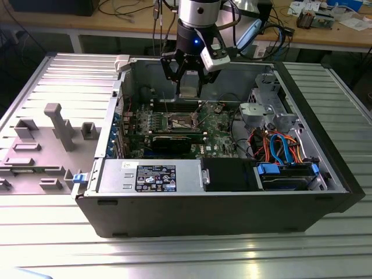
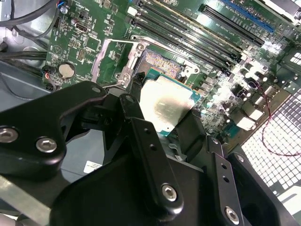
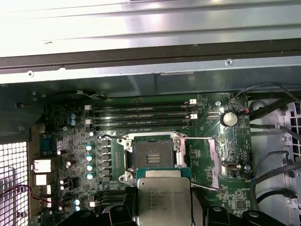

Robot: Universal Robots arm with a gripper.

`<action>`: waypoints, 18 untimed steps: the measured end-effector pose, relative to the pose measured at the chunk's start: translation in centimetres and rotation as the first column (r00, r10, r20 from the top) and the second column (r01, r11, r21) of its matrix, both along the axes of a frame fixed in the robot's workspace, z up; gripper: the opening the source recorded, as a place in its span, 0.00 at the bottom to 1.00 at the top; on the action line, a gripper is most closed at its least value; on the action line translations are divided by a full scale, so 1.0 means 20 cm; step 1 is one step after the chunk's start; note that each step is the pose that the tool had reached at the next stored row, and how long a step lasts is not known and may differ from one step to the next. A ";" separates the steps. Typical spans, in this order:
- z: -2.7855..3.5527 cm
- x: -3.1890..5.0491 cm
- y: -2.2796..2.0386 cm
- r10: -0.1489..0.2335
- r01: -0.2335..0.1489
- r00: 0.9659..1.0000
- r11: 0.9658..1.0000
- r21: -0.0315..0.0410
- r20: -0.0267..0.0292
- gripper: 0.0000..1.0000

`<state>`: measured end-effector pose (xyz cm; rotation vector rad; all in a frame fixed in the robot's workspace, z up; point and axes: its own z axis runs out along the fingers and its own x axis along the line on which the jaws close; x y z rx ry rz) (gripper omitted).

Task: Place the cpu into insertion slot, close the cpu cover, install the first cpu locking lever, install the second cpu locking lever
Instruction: 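Place the cpu into insertion slot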

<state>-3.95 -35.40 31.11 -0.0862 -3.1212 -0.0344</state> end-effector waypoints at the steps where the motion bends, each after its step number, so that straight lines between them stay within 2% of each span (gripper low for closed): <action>1: 0.000 0.000 0.000 -0.002 0.002 1.000 1.000 0.000 0.000 0.55; 18: -0.002 0.000 0.000 -0.039 0.039 0.999 0.999 0.000 0.000 0.55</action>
